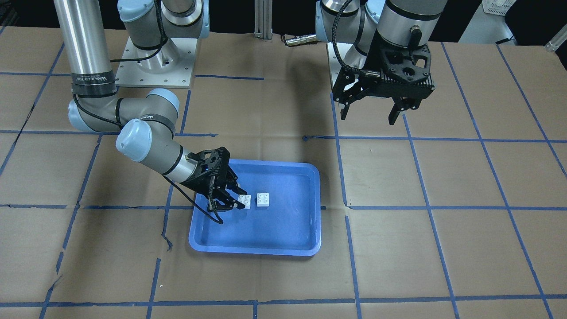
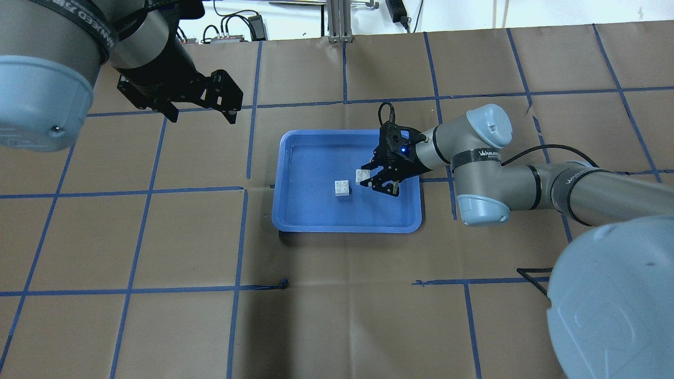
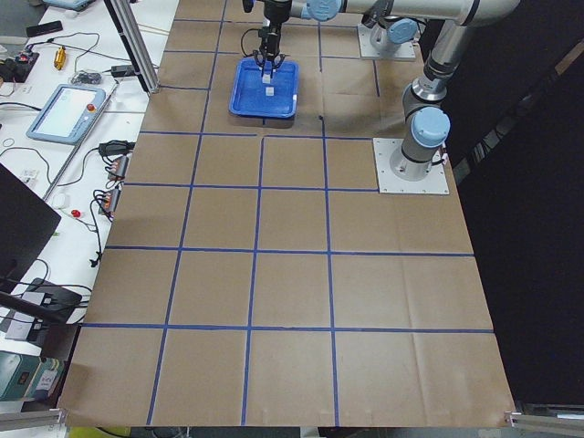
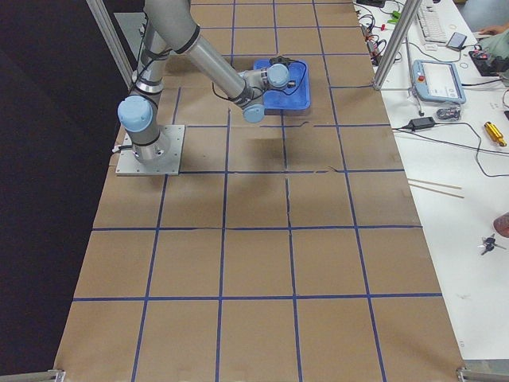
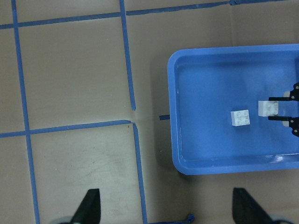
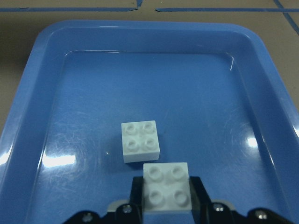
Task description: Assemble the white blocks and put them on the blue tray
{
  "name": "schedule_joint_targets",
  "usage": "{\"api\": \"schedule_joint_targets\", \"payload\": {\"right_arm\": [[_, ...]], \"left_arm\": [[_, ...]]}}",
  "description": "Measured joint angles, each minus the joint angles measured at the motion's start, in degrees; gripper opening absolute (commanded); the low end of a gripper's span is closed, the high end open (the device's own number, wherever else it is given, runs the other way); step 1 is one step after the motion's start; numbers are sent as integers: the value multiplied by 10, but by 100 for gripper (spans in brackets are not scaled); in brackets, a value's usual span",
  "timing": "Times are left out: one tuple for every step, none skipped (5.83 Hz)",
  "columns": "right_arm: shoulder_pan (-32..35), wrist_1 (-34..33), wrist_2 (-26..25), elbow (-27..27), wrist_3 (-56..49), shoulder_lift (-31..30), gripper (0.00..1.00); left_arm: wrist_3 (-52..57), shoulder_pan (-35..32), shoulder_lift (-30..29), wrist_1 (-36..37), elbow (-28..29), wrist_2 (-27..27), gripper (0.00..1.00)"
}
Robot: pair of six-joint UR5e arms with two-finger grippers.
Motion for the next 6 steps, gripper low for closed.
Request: {"api": "schedule_joint_targets", "payload": {"right_arm": [[4,0,-1,0,0,2,9],[11,0,-1,0,0,7,9],[16,0,-1,1,-1,11,9],[18,0,-3,2,-1,12,9],[18,0,-6,2,0,13,9],[19,0,-8,2,0,13,9]], "left_arm": [[0,0,0,1,0,0,99],[0,0,0,1,0,-1,99],[0,1,0,1,0,-2,99],[0,1,0,1,0,-3,99],[0,1,0,2,-1,-3,99],[1,1,0,2,-1,-3,99]]}}
